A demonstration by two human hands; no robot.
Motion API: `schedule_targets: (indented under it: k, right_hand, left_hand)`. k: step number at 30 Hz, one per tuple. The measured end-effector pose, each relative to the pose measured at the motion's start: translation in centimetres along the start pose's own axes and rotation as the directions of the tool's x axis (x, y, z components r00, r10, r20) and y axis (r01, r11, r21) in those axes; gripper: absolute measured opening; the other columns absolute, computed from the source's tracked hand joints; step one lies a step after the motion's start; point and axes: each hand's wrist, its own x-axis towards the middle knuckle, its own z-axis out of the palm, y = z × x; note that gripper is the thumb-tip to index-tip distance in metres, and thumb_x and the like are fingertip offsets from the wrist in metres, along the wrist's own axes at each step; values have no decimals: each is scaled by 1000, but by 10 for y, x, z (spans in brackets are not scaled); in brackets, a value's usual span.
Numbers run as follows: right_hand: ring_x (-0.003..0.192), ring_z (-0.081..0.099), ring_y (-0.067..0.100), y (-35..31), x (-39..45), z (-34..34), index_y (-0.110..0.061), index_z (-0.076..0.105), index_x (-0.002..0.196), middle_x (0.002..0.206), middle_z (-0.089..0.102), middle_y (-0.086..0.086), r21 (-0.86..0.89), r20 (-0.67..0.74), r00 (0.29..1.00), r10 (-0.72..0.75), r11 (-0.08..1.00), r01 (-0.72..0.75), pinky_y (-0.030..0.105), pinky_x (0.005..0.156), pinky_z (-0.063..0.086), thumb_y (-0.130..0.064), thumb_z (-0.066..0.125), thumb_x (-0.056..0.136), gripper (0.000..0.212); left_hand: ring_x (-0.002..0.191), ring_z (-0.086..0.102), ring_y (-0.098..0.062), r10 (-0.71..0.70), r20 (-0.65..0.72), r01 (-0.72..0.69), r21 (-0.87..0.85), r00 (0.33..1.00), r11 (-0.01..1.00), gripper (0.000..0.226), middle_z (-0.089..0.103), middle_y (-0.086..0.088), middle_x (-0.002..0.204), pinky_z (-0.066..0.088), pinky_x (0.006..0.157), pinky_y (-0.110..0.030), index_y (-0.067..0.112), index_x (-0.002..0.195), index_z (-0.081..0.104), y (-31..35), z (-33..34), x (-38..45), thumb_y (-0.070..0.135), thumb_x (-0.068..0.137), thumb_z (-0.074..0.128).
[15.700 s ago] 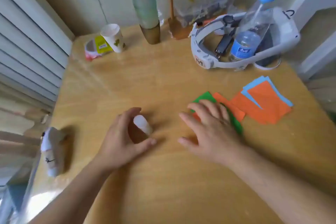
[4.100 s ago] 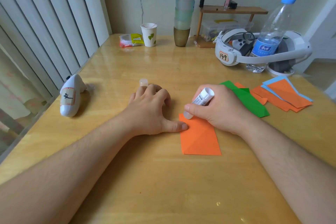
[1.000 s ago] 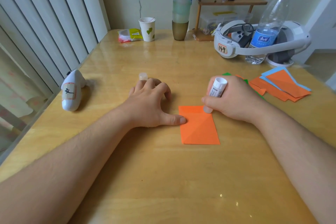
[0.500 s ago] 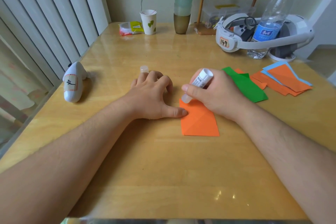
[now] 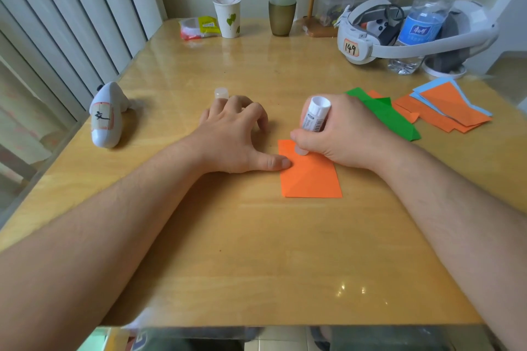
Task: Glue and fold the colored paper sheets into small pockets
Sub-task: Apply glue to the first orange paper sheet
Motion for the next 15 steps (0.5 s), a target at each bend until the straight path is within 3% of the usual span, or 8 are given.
schedule_targets:
  k: [6, 15]
  right_hand:
    - [78, 72, 19, 9, -6, -13, -13, 65, 77, 68, 76, -7, -7, 26, 999, 36, 999, -36, 42, 75, 58, -28, 80, 77, 22]
    - [76, 67, 16, 6, -7, -23, -13, 65, 73, 67, 74, -7, -83, 37, 996, 76, 994, -73, 38, 71, 57, -24, 77, 73, 16]
  left_hand:
    - [136, 26, -22, 10, -1, -10, 2, 1000, 1000, 84, 37, 12, 139, 24, 116, -42, 46, 106, 44, -2, 1, 0, 102, 44, 50]
    - [135, 26, -21, 8, 6, -8, -5, 1000, 1000, 83, 37, 14, 139, 24, 113, -40, 46, 106, 44, -1, -1, 0, 101, 44, 50]
